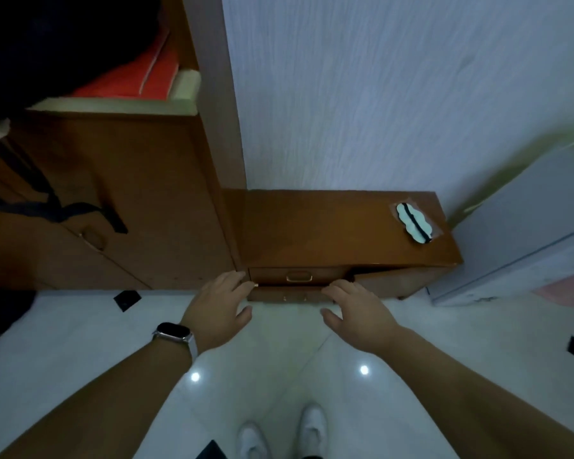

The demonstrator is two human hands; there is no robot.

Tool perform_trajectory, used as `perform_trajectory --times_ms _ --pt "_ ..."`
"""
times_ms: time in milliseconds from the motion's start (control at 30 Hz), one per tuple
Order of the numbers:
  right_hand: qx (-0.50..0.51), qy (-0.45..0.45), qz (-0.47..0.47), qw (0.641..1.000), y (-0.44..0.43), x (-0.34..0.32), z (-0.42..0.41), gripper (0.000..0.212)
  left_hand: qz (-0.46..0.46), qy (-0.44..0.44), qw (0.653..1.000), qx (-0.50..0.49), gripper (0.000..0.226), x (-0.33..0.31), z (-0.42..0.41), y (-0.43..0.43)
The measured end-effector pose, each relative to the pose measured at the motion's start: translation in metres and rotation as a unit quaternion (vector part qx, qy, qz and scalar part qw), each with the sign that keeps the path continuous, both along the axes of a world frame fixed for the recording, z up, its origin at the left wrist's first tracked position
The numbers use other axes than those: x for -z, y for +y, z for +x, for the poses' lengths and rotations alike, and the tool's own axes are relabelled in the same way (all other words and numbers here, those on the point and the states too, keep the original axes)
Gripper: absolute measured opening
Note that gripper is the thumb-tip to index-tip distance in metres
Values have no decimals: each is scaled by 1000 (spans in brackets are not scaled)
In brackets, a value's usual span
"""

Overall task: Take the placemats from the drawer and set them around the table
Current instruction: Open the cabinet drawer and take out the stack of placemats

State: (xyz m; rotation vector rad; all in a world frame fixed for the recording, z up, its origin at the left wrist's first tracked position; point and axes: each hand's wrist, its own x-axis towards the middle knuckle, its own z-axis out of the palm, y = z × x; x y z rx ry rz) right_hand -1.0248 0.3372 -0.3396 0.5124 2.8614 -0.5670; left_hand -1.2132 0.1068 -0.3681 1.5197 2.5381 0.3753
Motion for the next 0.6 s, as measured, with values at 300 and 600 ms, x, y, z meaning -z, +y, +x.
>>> perform_trajectory --times_ms 300,600 --pt "-2 -10 -22 1000 39 184 -49 45 -51 1 998 40 50 169 -26 55" --pt "-11 20 -5 1000 57 354 -110 46 25 104 994 1 60 299 -97 111"
